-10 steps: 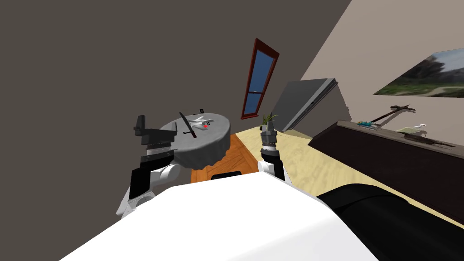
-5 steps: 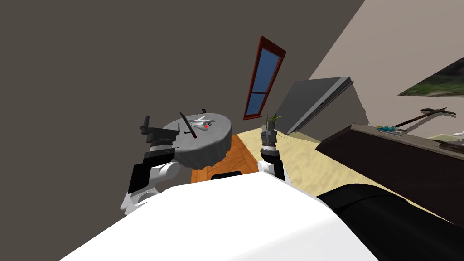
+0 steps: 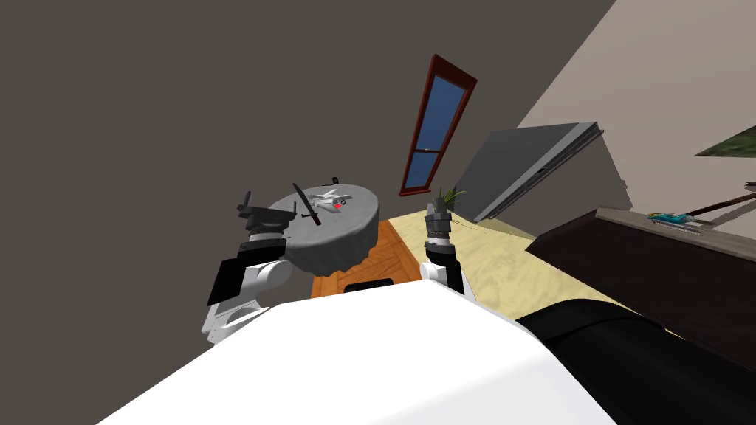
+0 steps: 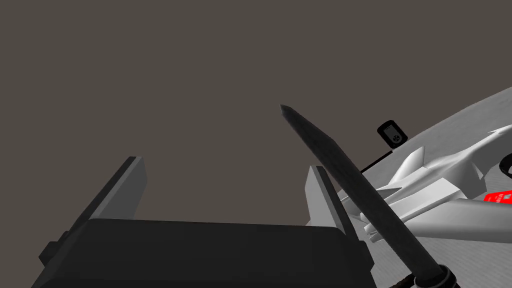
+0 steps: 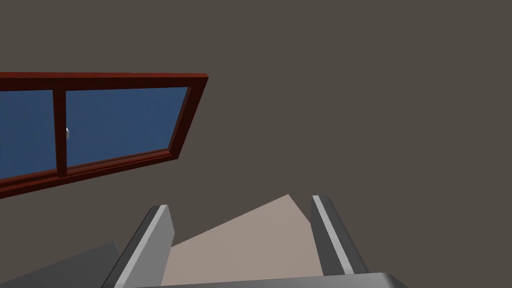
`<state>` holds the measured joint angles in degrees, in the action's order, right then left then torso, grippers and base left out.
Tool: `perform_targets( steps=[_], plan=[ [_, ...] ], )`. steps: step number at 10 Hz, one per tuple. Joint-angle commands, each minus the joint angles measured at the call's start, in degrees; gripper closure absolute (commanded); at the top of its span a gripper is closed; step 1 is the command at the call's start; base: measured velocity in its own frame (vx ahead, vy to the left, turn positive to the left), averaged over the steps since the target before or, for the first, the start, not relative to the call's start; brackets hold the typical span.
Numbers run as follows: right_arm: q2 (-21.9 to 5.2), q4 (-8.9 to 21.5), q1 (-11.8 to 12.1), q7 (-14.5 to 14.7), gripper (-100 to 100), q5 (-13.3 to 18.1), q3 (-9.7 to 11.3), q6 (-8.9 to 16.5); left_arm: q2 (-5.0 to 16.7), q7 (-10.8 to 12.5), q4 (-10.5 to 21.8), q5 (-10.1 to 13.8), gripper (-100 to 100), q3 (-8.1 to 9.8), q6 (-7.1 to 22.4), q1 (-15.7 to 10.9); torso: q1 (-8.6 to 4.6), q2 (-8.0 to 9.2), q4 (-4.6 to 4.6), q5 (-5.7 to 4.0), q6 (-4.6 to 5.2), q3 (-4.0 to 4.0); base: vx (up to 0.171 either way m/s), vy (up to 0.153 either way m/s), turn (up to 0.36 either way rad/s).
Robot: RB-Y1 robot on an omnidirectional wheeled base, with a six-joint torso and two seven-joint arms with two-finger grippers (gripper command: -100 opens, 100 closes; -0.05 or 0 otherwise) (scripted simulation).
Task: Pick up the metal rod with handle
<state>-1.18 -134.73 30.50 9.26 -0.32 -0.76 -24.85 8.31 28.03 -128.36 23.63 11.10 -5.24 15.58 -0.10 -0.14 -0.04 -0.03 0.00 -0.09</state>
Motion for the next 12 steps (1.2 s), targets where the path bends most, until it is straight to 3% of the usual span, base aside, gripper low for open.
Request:
perform_targets(
  steps=[1,2,4,7,9,12],
  plan=[
    [0.00,0.00,0.00,0.00,0,0.00,0.00,0.00,0.04,2.72,1.09,2.33,-100,0.84,2.86,-1.13,0.00,0.00,0.00,0.00,0.00,0.00,0.040,-0.051,0.138],
    [0.00,0.00,0.00,0.00,0,0.00,0.00,0.00,0.04,2.72,1.09,2.33,-100,0.84,3.31,-1.13,-0.04,-0.03,-0.01,0.00,0.00,-0.02,0.033,-0.044,0.057],
    [0.00,0.00,0.00,0.00,0,0.00,0.00,0.00,-0.24,6.02,2.46,5.30,-100,1.86,6.87,-2.75,0.01,-0.03,-0.01,0.00,0.00,-0.01,0.038,-0.041,0.105],
    [0.00,0.00,0.00,0.00,0,0.00,0.00,0.00,-0.41,7.68,3.21,6.79,-100,2.37,9.96,-3.57,-0.01,-0.03,-0.01,0.00,0.01,-0.02,0.031,-0.039,0.077],
    [0.00,0.00,0.00,0.00,0,0.00,0.00,0.00,-0.74,10.97,4.79,9.75,-100,3.39,13.72,-5.22,0.01,0.00,0.00,0.00,0.00,0.00,0.032,-0.045,0.126],
    [0.00,0.00,0.00,0.00,0,0.00,0.00,0.00,-0.90,12.58,5.60,11.20,-100,3.88,16.61,-6.04,0.00,-0.03,-0.01,0.00,0.01,-0.02,0.031,-0.040,0.066]
  ],
)
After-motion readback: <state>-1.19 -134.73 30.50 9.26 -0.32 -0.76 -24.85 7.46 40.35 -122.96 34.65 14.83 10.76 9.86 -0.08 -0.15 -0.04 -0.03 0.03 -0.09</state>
